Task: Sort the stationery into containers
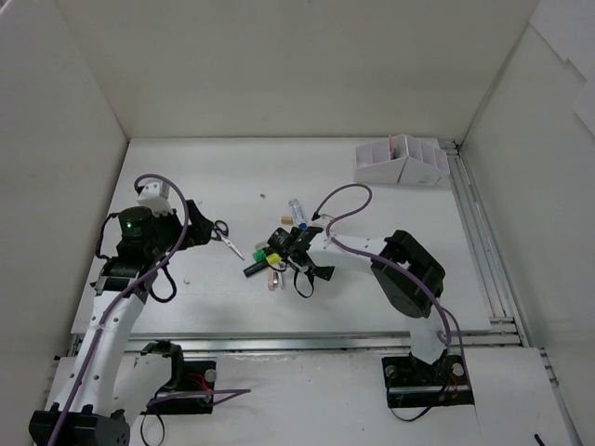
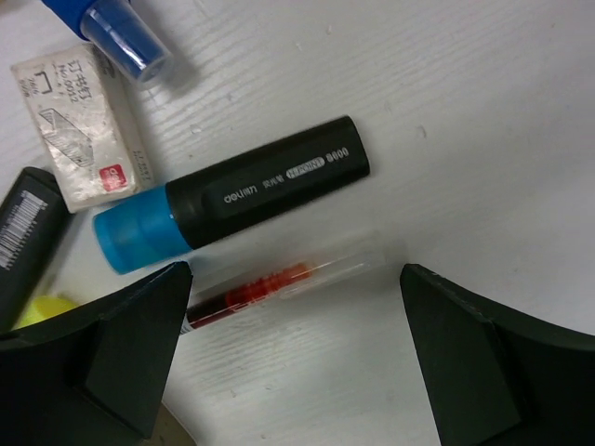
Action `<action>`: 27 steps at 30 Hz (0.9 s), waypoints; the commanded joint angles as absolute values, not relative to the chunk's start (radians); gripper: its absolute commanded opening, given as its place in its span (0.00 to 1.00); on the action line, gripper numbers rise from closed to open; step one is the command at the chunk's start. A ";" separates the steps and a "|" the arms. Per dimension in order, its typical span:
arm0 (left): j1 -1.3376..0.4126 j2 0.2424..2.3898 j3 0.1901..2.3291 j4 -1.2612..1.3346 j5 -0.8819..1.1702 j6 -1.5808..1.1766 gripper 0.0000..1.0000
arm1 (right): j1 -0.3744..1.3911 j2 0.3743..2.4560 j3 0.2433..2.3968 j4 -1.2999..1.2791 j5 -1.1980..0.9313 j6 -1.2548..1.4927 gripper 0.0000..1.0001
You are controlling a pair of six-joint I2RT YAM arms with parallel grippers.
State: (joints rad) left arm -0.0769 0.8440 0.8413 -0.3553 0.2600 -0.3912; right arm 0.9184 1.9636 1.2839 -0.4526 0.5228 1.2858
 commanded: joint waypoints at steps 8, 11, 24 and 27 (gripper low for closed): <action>-0.078 0.853 0.891 -0.296 0.239 -0.371 0.99 | 0.957 1.934 1.229 -0.551 0.584 1.353 0.68; -0.078 0.841 0.888 -0.298 0.236 -0.371 1.00 | 0.948 1.945 1.227 -0.549 0.584 1.365 0.54; -0.078 0.844 0.891 -0.299 0.232 -0.371 1.00 | 0.871 1.899 1.146 -0.549 0.577 1.381 0.29; -0.078 0.845 0.891 -0.296 0.230 -0.371 1.00 | 0.867 1.858 1.138 -0.549 0.594 1.341 0.36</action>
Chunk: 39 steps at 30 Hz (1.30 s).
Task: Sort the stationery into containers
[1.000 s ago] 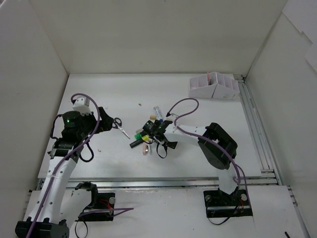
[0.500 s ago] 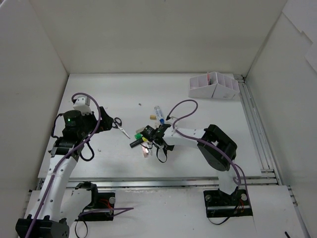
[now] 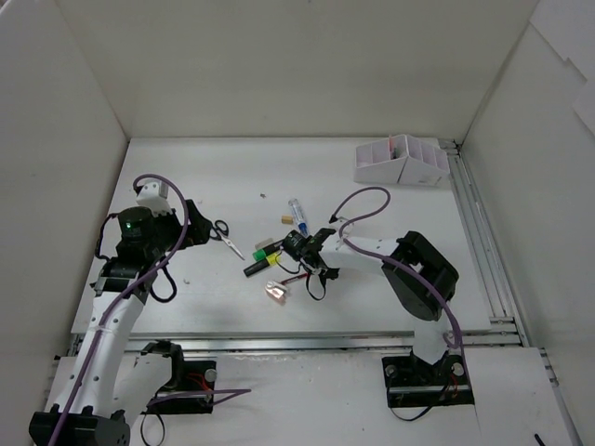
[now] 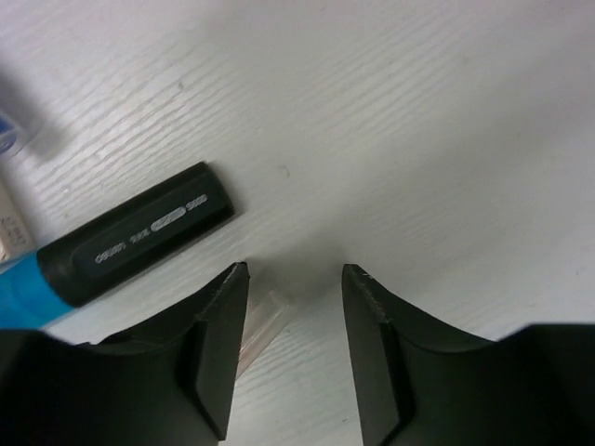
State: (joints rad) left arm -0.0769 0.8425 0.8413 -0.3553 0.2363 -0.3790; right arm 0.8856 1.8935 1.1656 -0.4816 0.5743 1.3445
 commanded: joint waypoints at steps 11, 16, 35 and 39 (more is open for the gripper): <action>-0.078 0.862 0.894 -0.275 0.256 -0.370 0.99 | 0.960 1.858 1.246 -0.549 0.505 1.365 0.70; -0.094 0.864 0.911 -0.273 0.275 -0.370 1.00 | 0.979 1.897 1.233 -0.549 0.457 1.451 0.68; -0.094 0.844 0.899 -0.262 0.232 -0.360 0.99 | 0.842 1.858 1.036 -0.518 0.500 1.494 0.09; -0.094 0.853 0.897 -0.259 0.244 -0.357 0.99 | 0.792 1.780 0.965 -0.520 0.557 1.493 0.06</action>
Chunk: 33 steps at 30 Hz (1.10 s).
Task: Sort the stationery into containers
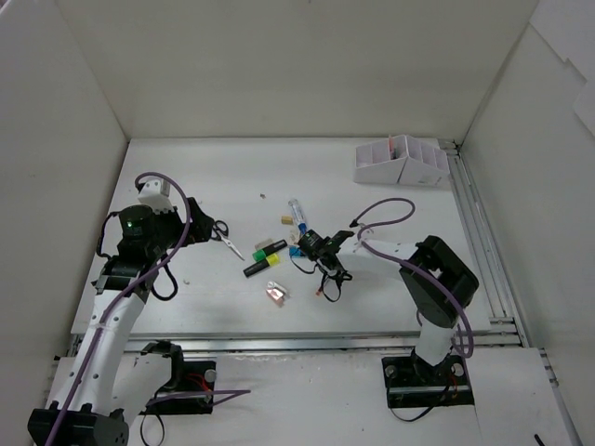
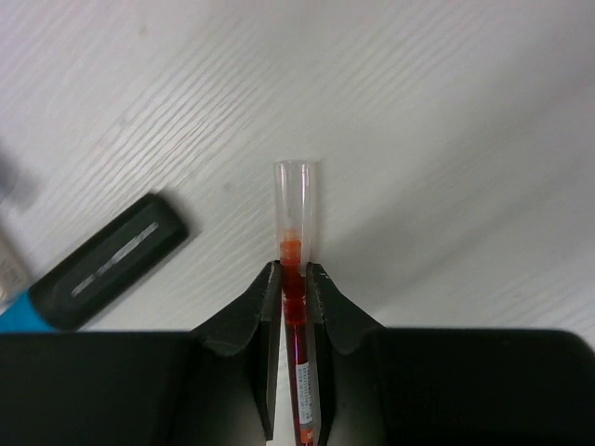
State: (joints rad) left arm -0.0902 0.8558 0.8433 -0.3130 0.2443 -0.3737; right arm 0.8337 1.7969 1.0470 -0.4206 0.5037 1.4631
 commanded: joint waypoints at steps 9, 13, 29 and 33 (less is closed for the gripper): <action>-0.094 0.943 0.904 -0.210 0.400 -0.327 0.99 | 0.681 1.625 1.101 -0.515 0.863 1.137 0.00; -0.094 0.992 0.922 -0.207 0.403 -0.307 1.00 | 0.603 1.582 1.281 -0.445 1.075 0.898 0.00; -0.094 1.149 0.986 -0.179 0.477 -0.221 0.99 | 0.169 1.925 1.526 0.838 0.408 -0.178 0.00; -0.094 1.178 0.997 -0.198 0.437 -0.206 0.99 | 0.126 2.045 1.667 0.861 0.359 -0.167 0.00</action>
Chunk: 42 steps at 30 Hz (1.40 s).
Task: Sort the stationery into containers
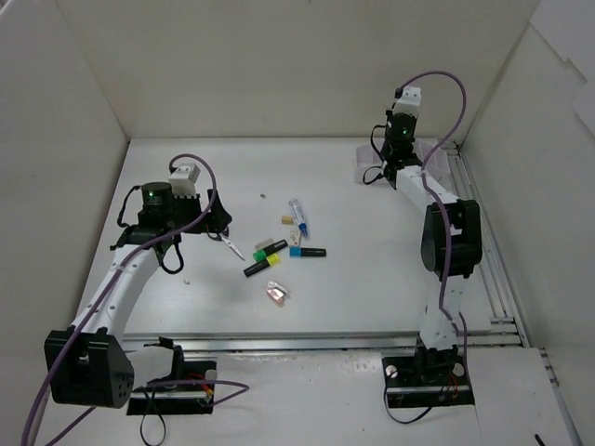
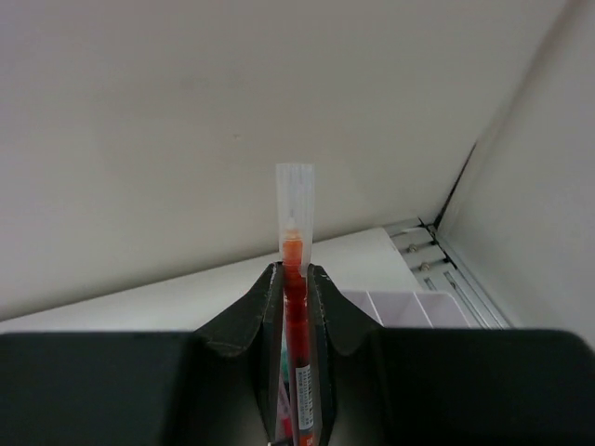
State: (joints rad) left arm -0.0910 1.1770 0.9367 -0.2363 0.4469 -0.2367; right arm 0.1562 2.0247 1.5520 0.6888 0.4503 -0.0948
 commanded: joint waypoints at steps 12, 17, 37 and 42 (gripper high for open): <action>-0.094 1.209 1.003 -0.164 0.449 -0.193 1.00 | 0.069 2.264 1.784 0.988 0.207 -0.100 0.00; -0.103 1.241 1.023 -0.164 0.456 -0.192 1.00 | 0.072 2.266 1.711 1.037 0.169 -0.037 0.00; -0.103 1.213 1.028 -0.192 0.446 -0.198 1.00 | 0.081 2.034 1.394 1.227 0.193 0.084 0.56; -0.112 1.198 1.040 -0.230 0.436 -0.202 0.99 | 0.092 1.919 1.342 1.217 0.146 0.077 0.70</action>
